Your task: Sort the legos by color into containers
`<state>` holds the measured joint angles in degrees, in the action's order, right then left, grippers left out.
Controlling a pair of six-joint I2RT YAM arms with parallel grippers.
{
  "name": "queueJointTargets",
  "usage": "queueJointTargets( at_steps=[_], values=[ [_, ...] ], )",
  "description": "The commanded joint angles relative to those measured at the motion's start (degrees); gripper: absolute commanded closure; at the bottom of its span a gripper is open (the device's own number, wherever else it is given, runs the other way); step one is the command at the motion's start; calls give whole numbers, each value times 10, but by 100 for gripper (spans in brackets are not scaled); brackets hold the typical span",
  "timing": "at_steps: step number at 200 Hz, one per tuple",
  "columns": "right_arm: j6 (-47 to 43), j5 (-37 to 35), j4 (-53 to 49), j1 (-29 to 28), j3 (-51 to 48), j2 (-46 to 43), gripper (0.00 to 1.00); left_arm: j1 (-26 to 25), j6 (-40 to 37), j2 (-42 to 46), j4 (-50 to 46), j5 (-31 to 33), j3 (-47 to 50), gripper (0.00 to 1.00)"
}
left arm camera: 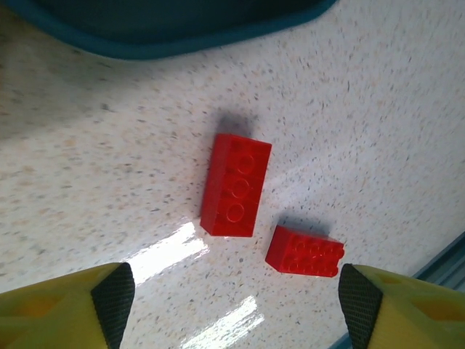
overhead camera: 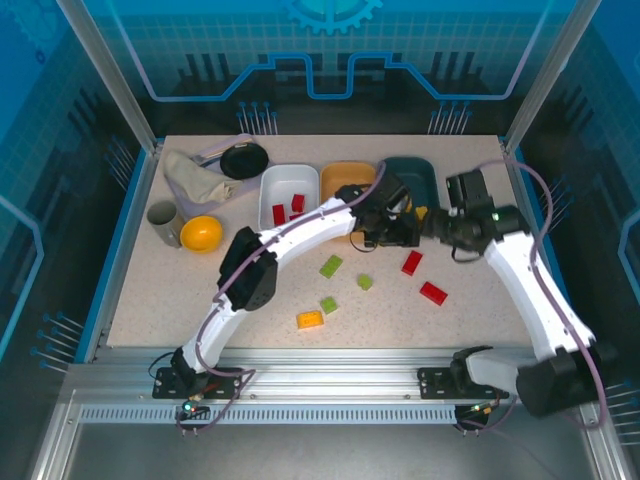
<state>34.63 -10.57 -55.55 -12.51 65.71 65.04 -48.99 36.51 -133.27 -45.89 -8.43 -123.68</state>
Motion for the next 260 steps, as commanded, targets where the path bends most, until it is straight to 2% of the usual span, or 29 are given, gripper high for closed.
queueJointTargets(
  at_steps=[1,41,104,149,168,196,211,234,260],
  values=[
    [19,32,-57,-13,-49,-94,33,-15,-24,-37,-52,41,-52,19],
    [-4,93,-112,-9,-73,-204,29,-29,-26,-89,-61,73,-98,18],
    [-5,122,-118,-3,-77,-223,30,-51,-34,-145,-65,86,-153,18],
    [-5,121,-131,-2,-87,-240,31,-64,-44,-171,-65,98,-172,24],
    [-3,124,-131,-1,-90,-245,31,-71,-45,-181,-78,126,-185,29],
    [-1,124,-134,-1,-90,-253,31,-79,-45,-195,-101,172,-200,42],
    [0,123,-137,0,-91,-259,31,-81,-46,-200,-106,184,-201,49],
    [1,120,-143,0,-91,-265,32,-81,-45,-204,-114,197,-203,55],
    [0,118,-146,1,-90,-272,32,-81,-47,-192,-113,204,-204,70]
  ],
)
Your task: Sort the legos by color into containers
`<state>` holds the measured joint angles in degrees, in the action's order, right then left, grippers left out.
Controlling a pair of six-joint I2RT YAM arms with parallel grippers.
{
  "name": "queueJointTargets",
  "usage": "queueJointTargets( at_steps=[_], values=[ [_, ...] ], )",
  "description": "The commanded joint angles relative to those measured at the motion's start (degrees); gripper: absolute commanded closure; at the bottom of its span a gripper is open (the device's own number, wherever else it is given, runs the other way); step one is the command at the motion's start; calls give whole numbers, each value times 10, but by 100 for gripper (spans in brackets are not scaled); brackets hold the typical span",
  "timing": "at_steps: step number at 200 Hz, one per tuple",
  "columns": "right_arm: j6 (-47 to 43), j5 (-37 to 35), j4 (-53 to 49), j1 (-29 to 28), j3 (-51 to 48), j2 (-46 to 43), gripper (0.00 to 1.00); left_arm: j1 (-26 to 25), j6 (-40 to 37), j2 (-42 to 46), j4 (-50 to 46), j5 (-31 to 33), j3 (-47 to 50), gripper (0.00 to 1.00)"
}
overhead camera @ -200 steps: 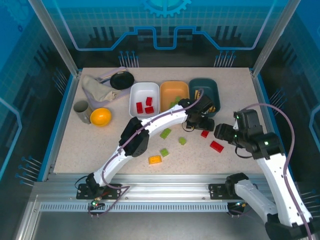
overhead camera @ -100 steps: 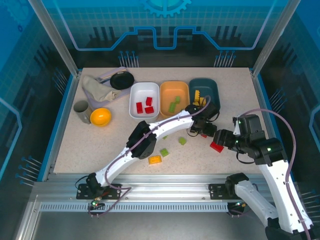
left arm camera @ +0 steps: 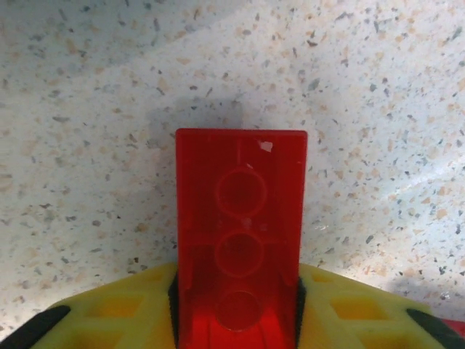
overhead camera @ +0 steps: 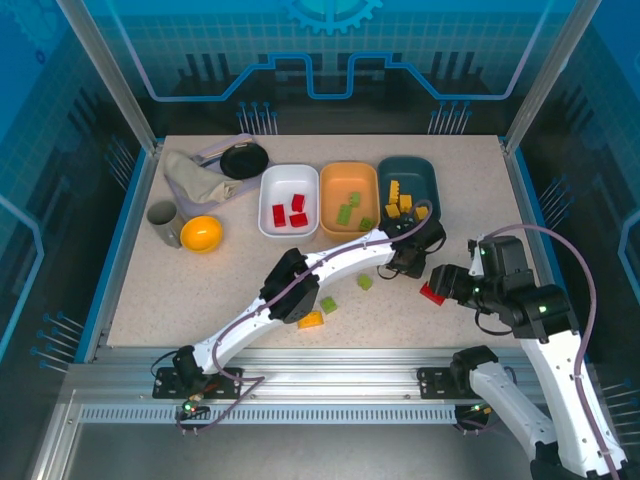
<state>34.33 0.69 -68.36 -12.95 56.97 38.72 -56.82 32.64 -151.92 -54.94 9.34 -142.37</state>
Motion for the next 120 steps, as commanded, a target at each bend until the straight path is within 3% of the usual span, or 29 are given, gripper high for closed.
queueJointTargets(
  at_steps=[1,39,62,94,120],
  values=[
    [3,5,-17,5,-2,-9,32,-3,-9,-4,-22,26,-17,70],
    [-10,14,-3,5,4,-11,33,-1,4,64,-20,33,-5,73],
    [-25,52,36,5,2,-14,33,16,33,143,-12,29,55,73],
    [-48,135,110,-1,-12,7,34,74,82,262,16,6,189,73],
    [-47,124,156,-52,-10,54,35,140,94,339,37,-8,286,72]
  ],
)
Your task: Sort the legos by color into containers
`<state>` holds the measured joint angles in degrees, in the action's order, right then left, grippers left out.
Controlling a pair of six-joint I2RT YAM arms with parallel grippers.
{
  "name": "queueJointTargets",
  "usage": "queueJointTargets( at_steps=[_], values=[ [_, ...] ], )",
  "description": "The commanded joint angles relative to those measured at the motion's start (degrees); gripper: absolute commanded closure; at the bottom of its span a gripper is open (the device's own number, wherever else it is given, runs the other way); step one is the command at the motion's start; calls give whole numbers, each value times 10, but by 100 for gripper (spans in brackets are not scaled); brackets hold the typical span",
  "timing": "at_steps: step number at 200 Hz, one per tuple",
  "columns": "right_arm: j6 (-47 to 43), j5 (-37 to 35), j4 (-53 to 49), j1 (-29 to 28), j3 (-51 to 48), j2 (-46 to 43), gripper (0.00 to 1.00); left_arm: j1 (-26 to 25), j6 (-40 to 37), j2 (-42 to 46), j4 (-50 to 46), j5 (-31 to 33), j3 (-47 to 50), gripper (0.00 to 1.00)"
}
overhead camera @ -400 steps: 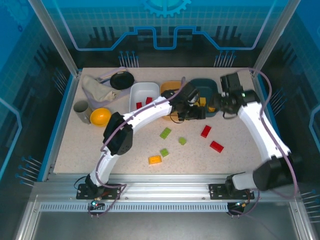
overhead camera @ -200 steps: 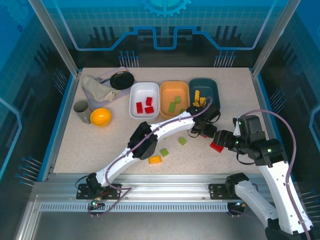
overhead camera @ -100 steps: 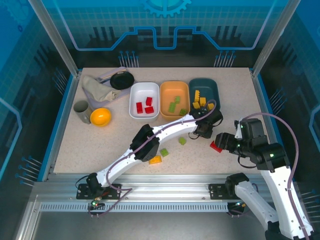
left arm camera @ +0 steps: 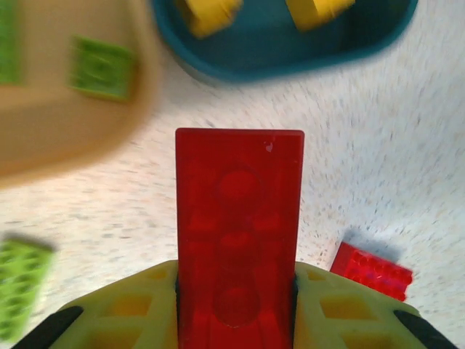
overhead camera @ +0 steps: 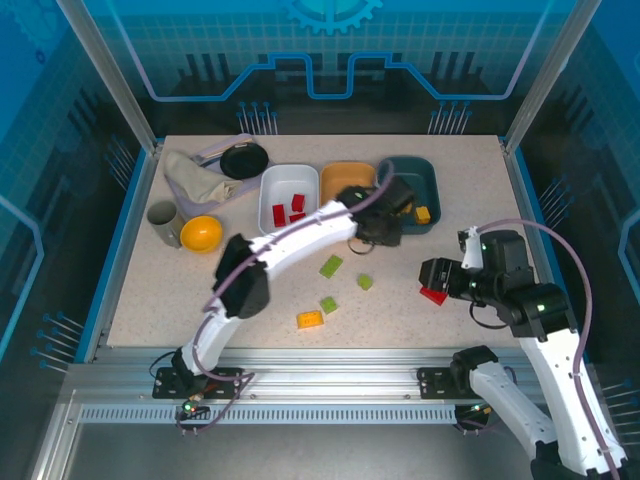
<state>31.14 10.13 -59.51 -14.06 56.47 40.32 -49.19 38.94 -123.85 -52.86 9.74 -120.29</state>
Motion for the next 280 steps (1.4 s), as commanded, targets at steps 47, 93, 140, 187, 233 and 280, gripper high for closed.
queueJointTargets(
  at_steps=[47,93,140,187,233,280],
  values=[
    [11,-11,149,-161,24,166,35,189,4,87,11,-11,119,71],
    [20,0,183,-172,61,266,34,264,-29,0,-37,24,34,72],
    [5,16,171,-155,119,343,34,301,-34,-99,-77,61,-64,72],
    [7,30,169,-131,125,360,33,319,-54,-168,-96,64,-119,72],
    [9,31,165,-121,117,362,33,321,-63,-200,-103,55,-145,63],
    [-8,-14,126,-118,123,369,33,321,-60,-176,-109,44,-157,43]
  ],
)
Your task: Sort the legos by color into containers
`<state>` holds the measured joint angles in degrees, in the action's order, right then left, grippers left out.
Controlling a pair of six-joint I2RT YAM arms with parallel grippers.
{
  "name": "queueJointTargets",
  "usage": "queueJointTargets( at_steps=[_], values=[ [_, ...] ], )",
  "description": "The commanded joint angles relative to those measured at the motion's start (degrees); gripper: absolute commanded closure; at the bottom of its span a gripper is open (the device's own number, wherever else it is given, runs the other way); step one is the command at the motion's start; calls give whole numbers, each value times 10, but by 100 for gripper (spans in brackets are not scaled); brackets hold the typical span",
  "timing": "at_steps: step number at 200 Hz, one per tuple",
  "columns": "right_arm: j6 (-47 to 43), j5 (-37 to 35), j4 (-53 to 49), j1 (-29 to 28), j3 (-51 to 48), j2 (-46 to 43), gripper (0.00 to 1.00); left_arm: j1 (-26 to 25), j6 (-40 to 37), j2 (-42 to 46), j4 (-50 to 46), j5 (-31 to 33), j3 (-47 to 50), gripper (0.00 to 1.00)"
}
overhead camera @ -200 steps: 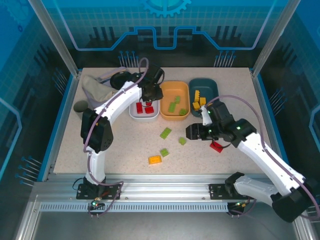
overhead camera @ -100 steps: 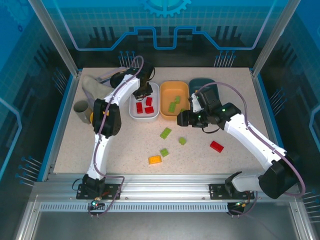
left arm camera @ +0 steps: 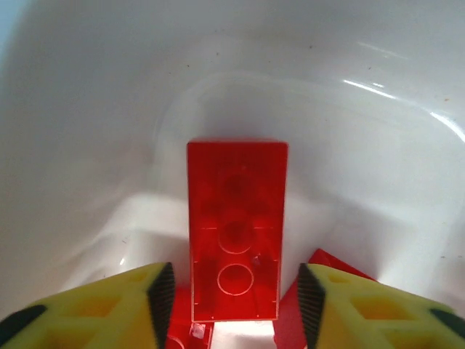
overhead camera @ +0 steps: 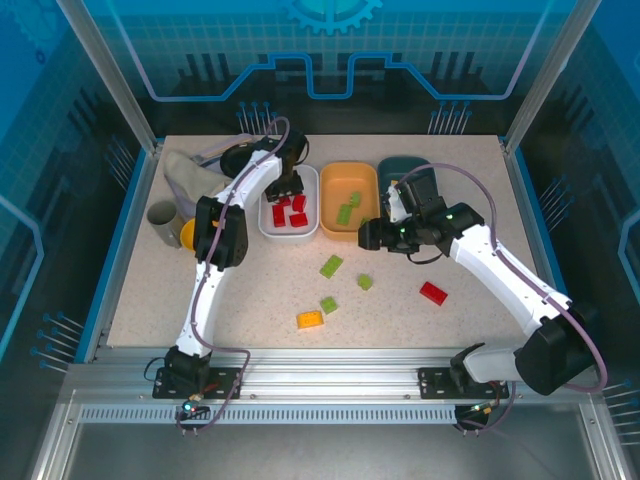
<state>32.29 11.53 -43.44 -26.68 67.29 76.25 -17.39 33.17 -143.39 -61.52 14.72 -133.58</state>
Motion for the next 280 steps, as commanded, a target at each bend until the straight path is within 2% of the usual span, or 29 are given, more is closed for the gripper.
queueJointTargets(
  at_steps=[1,41,63,96,134,156,179,224,280],
  values=[
    [-21,-29,-36,9,16,10,33,3,-2,21,-23,-6,-25,43],
    [-78,-93,-84,6,33,24,35,-7,10,96,-20,-22,-19,35],
    [-129,-126,-117,-21,51,52,37,-16,32,179,4,-46,42,33],
    [-182,-148,-131,-70,44,113,38,-37,78,362,116,-130,276,28],
    [-209,-144,-104,-91,40,176,36,-83,136,574,235,-203,578,25],
    [-222,-137,-103,-100,54,225,36,-121,160,679,279,-216,714,22],
    [-231,-137,-104,-110,61,264,38,-145,186,758,289,-219,804,20],
    [-235,-137,-89,-120,66,308,48,-147,205,839,289,-203,875,17],
    [-219,-151,-80,-122,76,326,77,-149,207,837,291,-199,870,18]
  ],
)
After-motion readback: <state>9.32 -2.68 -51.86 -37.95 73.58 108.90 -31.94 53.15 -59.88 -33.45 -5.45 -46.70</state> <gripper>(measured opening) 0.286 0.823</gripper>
